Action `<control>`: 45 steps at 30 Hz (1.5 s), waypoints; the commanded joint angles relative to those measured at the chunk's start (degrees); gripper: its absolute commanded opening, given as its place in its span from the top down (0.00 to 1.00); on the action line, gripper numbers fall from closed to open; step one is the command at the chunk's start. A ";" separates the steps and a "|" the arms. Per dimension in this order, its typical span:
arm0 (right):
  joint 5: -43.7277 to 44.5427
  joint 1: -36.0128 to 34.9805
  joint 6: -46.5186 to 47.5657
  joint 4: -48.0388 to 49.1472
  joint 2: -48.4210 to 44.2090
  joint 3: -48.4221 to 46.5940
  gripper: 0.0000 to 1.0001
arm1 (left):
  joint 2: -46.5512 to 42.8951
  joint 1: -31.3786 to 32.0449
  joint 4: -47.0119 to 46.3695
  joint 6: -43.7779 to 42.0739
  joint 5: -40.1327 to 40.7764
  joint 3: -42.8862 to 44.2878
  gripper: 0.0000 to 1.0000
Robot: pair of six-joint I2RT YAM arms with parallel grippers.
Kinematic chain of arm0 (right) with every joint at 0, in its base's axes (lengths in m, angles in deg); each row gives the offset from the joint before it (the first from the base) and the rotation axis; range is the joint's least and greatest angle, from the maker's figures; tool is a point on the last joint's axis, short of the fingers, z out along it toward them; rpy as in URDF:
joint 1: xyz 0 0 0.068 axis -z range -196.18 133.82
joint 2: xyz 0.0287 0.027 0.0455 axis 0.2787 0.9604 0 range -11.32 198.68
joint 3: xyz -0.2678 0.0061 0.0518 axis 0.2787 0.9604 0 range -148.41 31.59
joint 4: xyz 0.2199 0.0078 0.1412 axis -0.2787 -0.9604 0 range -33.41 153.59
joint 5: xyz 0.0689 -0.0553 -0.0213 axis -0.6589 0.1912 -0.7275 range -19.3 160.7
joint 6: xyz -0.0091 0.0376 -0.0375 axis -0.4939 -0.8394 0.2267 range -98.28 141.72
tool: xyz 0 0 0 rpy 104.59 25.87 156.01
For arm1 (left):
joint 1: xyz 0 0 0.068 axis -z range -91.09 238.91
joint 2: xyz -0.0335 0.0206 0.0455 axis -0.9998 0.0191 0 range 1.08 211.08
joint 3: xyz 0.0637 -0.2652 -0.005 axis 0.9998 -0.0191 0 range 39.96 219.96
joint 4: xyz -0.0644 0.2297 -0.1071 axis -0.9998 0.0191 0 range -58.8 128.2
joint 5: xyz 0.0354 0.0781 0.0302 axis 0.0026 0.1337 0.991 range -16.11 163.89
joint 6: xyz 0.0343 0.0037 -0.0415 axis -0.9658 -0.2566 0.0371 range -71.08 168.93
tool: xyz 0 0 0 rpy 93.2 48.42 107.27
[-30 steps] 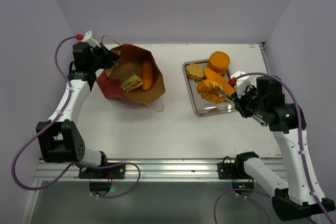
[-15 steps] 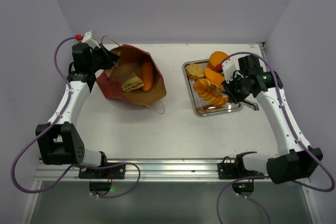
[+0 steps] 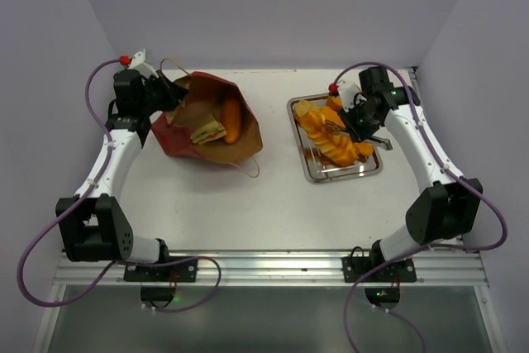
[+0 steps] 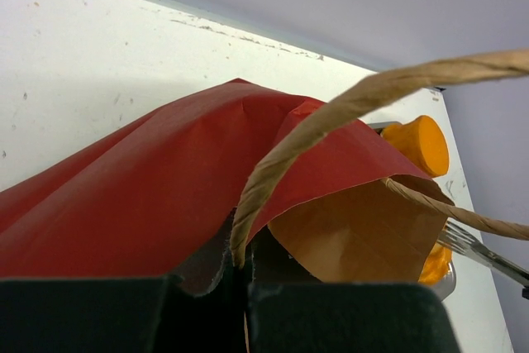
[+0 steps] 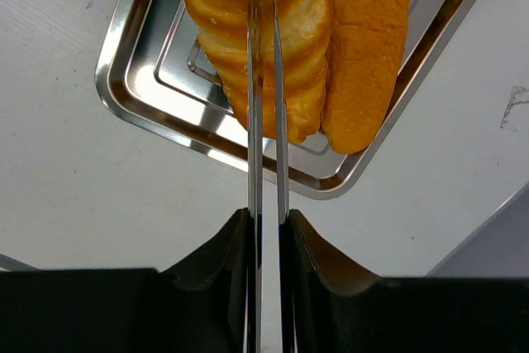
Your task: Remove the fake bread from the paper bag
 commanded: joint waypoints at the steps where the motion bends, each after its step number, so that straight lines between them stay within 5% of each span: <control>1: 1.77 0.09 -0.09 4.43 2.03 -2.09 0.96 | -1.56 -0.64 -1.20 -1.60 0.89 -0.61 1.00; 10: 1.51 0.09 -0.53 7.77 3.80 -2.18 0.72 | -1.74 -0.64 -1.37 -1.52 0.89 -0.61 1.00; 26: -0.16 0.09 -1.32 9.09 2.04 -3.23 0.59 | -2.53 -0.64 -1.81 -1.52 0.54 -1.23 1.00; 31: -1.91 0.09 -0.79 9.18 1.25 -3.85 0.60 | -2.88 -0.64 -1.64 -1.78 0.36 -1.05 1.00; 38: -18.77 -1.14 6.49 6.38 -3.67 -0.69 0.66 | -3.85 -0.64 -0.93 -3.62 1.41 -0.44 1.00; 45: -25.13 -11.94 18.28 7.84 -10.96 14.51 0.67 | -4.11 -0.64 0.47 -3.19 2.03 0.53 1.00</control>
